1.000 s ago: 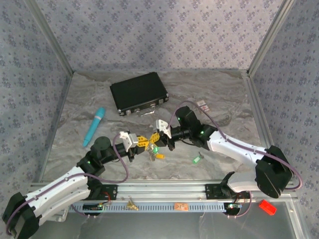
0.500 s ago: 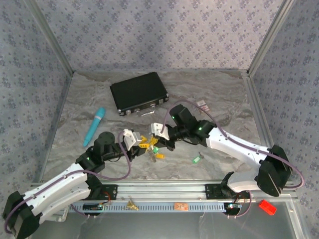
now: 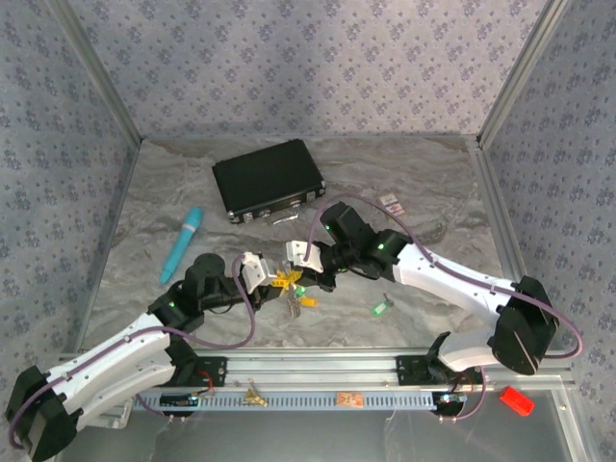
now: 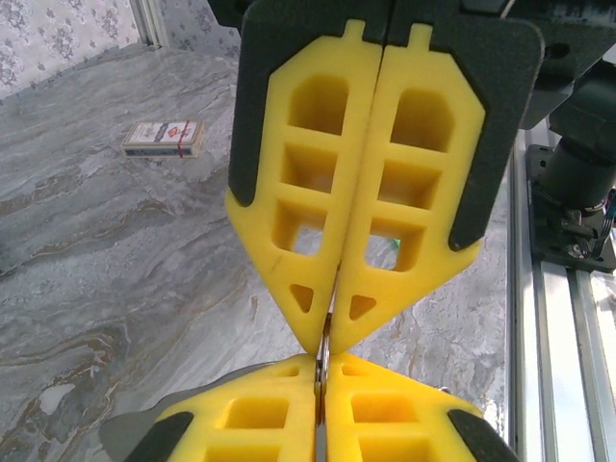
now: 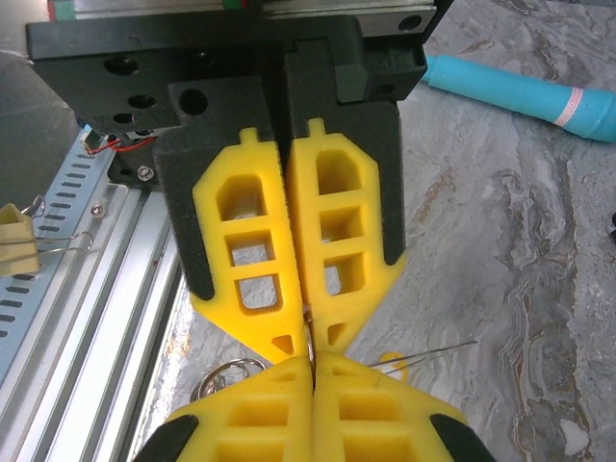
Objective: Put the keys on the keyring
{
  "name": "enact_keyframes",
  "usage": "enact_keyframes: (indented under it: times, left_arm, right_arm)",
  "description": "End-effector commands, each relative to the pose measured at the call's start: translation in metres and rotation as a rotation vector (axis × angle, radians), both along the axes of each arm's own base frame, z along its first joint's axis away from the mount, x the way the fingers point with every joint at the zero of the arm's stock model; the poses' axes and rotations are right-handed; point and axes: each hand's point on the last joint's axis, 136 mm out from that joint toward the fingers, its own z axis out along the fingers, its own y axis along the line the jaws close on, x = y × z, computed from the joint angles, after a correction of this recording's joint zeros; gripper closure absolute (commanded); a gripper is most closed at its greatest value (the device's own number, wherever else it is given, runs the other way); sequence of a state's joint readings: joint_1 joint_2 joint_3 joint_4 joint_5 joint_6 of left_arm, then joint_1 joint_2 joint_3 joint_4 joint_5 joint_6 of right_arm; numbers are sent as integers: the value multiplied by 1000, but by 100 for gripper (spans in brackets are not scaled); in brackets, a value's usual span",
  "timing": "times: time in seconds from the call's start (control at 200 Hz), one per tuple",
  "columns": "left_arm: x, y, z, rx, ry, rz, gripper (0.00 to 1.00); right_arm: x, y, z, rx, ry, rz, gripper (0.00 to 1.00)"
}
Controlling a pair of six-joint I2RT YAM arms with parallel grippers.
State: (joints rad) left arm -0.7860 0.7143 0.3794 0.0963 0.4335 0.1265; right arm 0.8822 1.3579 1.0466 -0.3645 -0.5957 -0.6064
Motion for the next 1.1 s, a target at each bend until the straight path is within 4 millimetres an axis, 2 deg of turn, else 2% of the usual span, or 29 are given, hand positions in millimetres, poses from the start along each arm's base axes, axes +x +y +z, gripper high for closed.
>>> enact_keyframes:
  times: [0.0, 0.025, 0.05, 0.19, 0.28, 0.44, 0.555, 0.63, 0.79, 0.89, 1.094]
  left_arm:
    - [-2, -4, 27, -40, -100, -35, 100]
    - [-2, -4, 28, -39, -107, -35, 100]
    - [-1, -3, 28, -35, -116, -31, 100]
    - [0, -1, 27, -3, -143, -24, 100]
    - [1, -1, 28, 5, -152, -25, 100]
    - [2, -1, 29, 12, -153, -19, 100]
    - [3, -1, 30, 18, -152, -9, 100]
    - [4, 0, 30, 27, -152, -4, 100]
    - [7, 1, 28, 55, -154, 3, 100]
    - [9, 0, 26, 68, -146, 8, 100]
    - [11, -3, 24, 77, -135, 0, 100]
  right_arm:
    - [0, 0, 13, 30, 12, -12, 85]
    - [3, -3, 14, 35, 14, -33, 75]
    - [5, -6, 17, 45, 15, -54, 72]
    - [31, -38, 27, 108, 40, -270, 65]
    - [46, -64, 23, 114, 90, -458, 63]
    - [59, -108, -6, 12, 256, -831, 61]
    - [69, -155, -37, -120, 414, -1223, 61]
    - [56, -180, -66, -249, 562, -1389, 60]
    - [31, -214, -114, -508, 743, -1566, 61]
    - [24, -228, -133, -587, 793, -1650, 60]
    - [25, -234, -153, -635, 840, -1700, 60]
